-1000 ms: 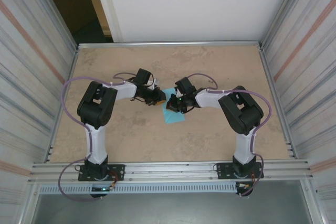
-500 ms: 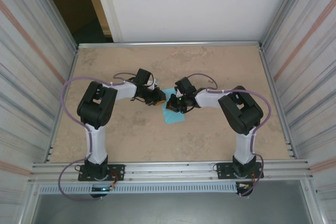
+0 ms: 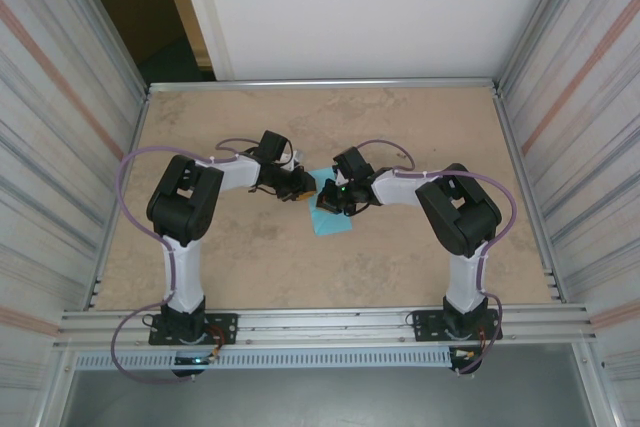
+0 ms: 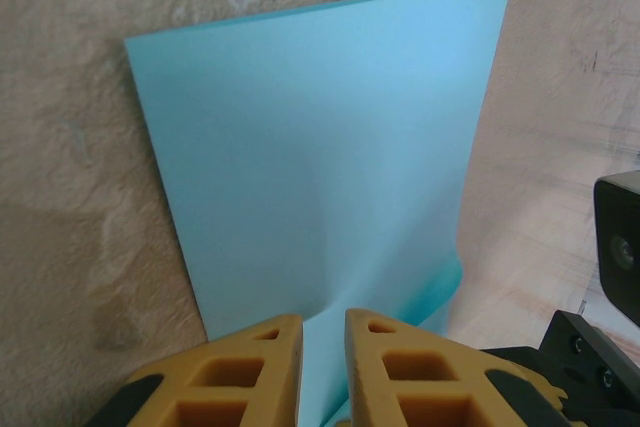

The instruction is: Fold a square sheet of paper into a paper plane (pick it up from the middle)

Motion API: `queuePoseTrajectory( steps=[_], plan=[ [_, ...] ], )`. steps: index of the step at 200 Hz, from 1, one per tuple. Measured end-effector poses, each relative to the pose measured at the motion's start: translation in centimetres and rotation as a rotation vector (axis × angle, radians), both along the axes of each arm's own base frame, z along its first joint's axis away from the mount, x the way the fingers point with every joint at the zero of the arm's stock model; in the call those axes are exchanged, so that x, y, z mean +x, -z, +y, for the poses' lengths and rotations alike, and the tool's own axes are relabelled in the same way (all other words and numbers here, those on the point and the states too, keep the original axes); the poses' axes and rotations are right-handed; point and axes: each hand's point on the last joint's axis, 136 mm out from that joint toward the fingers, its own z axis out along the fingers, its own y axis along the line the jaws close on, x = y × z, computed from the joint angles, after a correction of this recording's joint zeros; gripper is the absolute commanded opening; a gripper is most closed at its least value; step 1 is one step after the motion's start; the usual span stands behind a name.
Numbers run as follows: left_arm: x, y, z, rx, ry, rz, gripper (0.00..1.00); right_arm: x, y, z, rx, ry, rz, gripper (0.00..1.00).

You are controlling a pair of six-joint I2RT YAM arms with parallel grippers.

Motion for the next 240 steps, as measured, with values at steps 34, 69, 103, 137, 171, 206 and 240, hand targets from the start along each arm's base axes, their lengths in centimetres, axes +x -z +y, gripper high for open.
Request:
queuePoseTrajectory(
  steps=[34, 69, 103, 137, 171, 206, 240],
  plan=[
    [0.0, 0.0, 0.0, 0.000, 0.000, 0.000, 0.20, 0.1, 0.4, -0.2, -0.013, 0.007, 0.000, 0.00],
    [0.0, -0.1, 0.0, 0.000, 0.000, -0.001, 0.20, 0.1, 0.4, -0.1, -0.011, 0.006, 0.001, 0.00],
    [0.0, -0.2, 0.0, 0.002, 0.000, 0.003, 0.20, 0.1, 0.4, -0.1, -0.011, 0.005, 0.003, 0.07],
    [0.0, -0.7, 0.8, 0.024, -0.020, 0.012, 0.23, 0.2, 0.2, 0.2, 0.005, 0.005, 0.002, 0.25],
    [1.8, -4.2, 4.2, 0.036, -0.116, -0.057, 0.24, 0.4, -0.4, 0.6, 0.026, -0.005, -0.007, 0.41],
    [2.4, -7.2, 8.3, 0.042, -0.218, -0.131, 0.25, 0.5, -0.8, 1.0, 0.046, -0.014, -0.012, 0.48],
    [0.1, -5.9, 8.3, 0.057, -0.202, -0.093, 0.24, 0.5, -0.8, 1.0, 0.047, -0.014, -0.012, 0.48]
  ],
)
